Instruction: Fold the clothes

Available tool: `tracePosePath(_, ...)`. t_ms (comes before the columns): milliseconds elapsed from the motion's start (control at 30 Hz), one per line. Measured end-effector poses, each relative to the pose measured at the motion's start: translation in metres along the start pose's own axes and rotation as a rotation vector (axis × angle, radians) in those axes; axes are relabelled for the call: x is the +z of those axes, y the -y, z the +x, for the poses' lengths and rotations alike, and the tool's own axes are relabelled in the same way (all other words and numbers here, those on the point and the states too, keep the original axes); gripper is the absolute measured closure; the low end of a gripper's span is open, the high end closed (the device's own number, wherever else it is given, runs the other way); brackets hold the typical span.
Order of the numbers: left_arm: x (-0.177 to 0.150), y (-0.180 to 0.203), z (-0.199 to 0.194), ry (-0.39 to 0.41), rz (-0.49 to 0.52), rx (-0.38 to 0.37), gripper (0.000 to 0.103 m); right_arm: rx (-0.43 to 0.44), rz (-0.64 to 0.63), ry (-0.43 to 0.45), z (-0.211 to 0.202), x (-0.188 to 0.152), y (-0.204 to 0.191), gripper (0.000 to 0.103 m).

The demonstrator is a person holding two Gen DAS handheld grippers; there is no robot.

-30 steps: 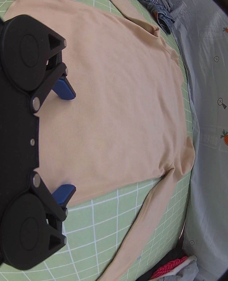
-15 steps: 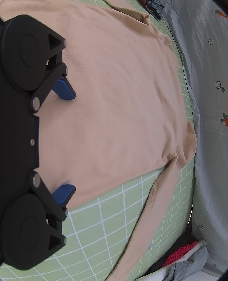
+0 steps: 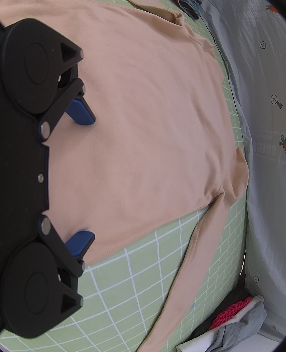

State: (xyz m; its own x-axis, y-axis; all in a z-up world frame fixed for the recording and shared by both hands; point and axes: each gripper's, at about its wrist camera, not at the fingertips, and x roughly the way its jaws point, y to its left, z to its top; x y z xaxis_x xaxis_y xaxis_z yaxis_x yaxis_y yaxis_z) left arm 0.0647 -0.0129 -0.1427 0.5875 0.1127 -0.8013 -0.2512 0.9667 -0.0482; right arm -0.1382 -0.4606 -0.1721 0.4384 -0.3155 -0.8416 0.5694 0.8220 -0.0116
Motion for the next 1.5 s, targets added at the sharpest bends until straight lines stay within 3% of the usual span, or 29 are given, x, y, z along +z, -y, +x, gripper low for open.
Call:
tracePosePath(267,-0.026,-0.03,-0.024,-0.042,-0.038,0.023,0.09,0.004,-0.004,0.02,-0.001,-0.002,0.002,0.0)
tracePosePath(500,-0.04,-0.039,-0.043,-0.077,-0.092,0.002,0.067,0.001,-0.015,0.048,-0.011,-0.003,0.016,0.001)
tracePosePath(633,-0.05,-0.026,-0.065,-0.057,-0.066,-0.043,0.052,-0.031,0.013,0.071,-0.025,-0.011,0.037,0.002)
tracePosePath(667,-0.053,-0.021,-0.069,-0.058,-0.055,-0.058,0.051,-0.043,0.02,0.065,-0.027,-0.014,0.044,0.007)
tracePosePath(767,-0.065,0.003,-0.082,-0.078,0.015,-0.136,0.051,-0.065,0.05,0.056,-0.033,-0.023,0.063,0.023)
tracePosePath(900,-0.087,0.044,-0.095,-0.163,0.146,-0.328,0.051,-0.027,0.042,0.042,-0.036,-0.03,0.077,0.044)
tracePosePath(967,-0.103,0.066,-0.101,-0.2,0.223,-0.396,0.051,-0.009,0.028,0.033,-0.038,-0.034,0.082,0.05)
tracePosePath(1133,-0.15,0.116,-0.115,-0.252,0.427,-0.398,0.051,0.024,-0.019,0.016,-0.042,-0.041,0.089,0.051)
tracePosePath(1233,-0.17,0.129,-0.121,-0.256,0.488,-0.392,0.054,0.061,-0.056,0.014,-0.045,-0.043,0.093,0.065)
tracePosePath(1300,-0.182,0.133,-0.125,-0.253,0.52,-0.378,0.077,0.086,-0.088,0.016,-0.048,-0.045,0.096,0.089)
tracePosePath(1333,-0.186,0.134,-0.128,-0.246,0.53,-0.368,0.079,0.1,-0.099,0.015,-0.049,-0.046,0.097,0.094)
tracePosePath(1400,-0.191,0.135,-0.131,-0.239,0.531,-0.349,0.094,0.127,-0.119,0.009,-0.051,-0.048,0.1,0.097)
tracePosePath(1500,-0.195,0.13,-0.136,-0.269,0.488,-0.336,0.094,0.158,-0.129,-0.004,-0.054,-0.05,0.106,0.098)
